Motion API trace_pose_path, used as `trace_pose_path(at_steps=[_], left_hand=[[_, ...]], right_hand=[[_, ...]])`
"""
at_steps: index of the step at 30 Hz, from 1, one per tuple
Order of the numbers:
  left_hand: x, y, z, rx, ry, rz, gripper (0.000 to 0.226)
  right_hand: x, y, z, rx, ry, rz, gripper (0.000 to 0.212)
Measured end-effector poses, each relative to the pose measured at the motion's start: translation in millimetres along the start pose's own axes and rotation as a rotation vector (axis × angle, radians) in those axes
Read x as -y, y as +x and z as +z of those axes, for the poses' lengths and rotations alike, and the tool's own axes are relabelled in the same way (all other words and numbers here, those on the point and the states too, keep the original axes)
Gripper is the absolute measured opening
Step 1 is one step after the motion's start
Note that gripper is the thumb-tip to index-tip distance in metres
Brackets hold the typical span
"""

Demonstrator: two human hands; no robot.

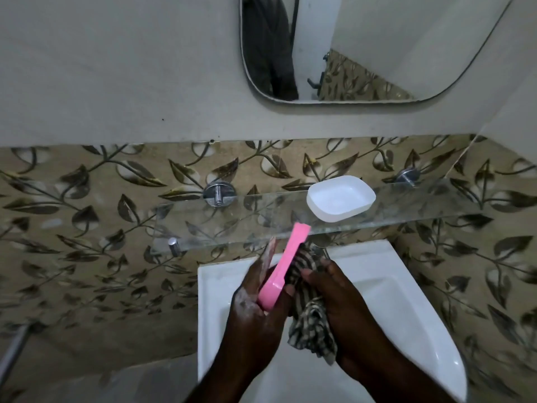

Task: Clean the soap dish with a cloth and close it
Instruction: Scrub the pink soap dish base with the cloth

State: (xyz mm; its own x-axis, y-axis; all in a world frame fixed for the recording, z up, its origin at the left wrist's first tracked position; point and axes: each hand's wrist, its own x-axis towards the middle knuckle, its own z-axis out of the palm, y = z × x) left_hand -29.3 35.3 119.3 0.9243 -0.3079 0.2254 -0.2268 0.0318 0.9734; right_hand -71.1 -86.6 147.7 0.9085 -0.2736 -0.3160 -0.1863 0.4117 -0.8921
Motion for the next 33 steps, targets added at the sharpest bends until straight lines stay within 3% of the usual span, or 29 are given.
trace_pose_path(at_steps=[2,6,9,11,14,17,21,26,28,33], left_hand=[[-2,-4,2,0.085,-0.240,-0.111,0.048],[-10,-2,-3,0.019,-0.650,-0.420,0.039],[-12,3,-10,-0.036,-0.997,-0.531,0.059],[-12,5,-15,-0.037,-1.154,-0.518,0.072],[-6,6,-19,0.010,-1.176,-0.520,0.067],[-2,8,-18,0.005,-1.137,-0.531,0.067],[2,6,-14,-0.011,-1.075,-0.504,0.086],[-4,3,-11,0.073,-1.213,-0.429,0.075],[-6,1,-9,0.059,-1.228,-0.408,0.070],[-5,5,-9,0.068,-1.122,-0.392,0.079]], right_hand=[[2,-4,6,-0.025,-0.135,-0.087,0.017],[11,-14,12,0.003,-0.520,-0.219,0.025],[22,-21,14,0.053,-0.484,-0.238,0.028],[28,-16,6,-0.034,-0.395,-0.289,0.019],[40,-8,-6,-0.104,-0.345,-0.311,0.018],[50,-8,-7,-0.005,-0.413,-0.366,0.023],[57,-7,6,0.087,-0.573,-0.467,0.017],[46,-6,24,0.143,-1.205,-0.765,0.033],[40,-17,29,0.134,-1.396,-0.747,0.040],[36,-38,19,0.151,-1.444,-0.724,0.029]])
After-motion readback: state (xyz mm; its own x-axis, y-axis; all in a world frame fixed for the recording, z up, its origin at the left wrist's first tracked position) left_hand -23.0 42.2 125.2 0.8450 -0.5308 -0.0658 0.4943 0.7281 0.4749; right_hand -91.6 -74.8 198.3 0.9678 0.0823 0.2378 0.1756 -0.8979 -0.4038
